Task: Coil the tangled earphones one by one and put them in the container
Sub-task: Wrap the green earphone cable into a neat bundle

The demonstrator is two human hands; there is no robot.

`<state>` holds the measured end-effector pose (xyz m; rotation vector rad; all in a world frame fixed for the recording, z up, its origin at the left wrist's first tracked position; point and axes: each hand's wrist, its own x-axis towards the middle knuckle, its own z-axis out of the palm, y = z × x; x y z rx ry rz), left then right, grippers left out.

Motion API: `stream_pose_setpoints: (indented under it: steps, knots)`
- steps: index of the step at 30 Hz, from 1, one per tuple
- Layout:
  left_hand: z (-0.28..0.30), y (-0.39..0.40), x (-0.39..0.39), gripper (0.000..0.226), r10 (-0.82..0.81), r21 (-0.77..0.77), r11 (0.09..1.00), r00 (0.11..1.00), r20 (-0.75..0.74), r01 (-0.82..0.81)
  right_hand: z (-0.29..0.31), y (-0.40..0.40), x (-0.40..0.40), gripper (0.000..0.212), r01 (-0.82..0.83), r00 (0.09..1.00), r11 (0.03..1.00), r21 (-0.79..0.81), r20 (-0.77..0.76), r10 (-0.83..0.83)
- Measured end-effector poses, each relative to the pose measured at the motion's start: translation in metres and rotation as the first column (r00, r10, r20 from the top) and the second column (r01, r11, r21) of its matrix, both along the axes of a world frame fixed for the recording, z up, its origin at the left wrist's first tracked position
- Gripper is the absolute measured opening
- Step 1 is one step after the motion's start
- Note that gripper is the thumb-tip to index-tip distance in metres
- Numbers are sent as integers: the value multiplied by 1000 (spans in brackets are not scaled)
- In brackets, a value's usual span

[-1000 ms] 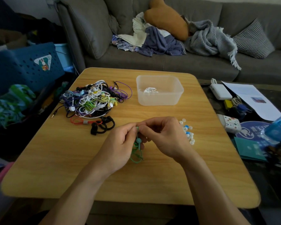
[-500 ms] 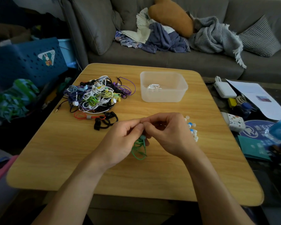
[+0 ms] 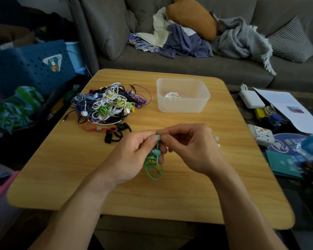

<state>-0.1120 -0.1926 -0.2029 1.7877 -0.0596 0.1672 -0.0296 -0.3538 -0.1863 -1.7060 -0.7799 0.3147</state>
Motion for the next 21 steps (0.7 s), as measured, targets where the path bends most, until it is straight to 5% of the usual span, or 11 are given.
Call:
stream_pose_setpoints:
  steps: [21]
  knots:
    - [4, -8, -4, 29, 23, 70, 997, 999, 24, -24, 1, 7, -3, 14, 118, 992, 988, -99, 46, -114]
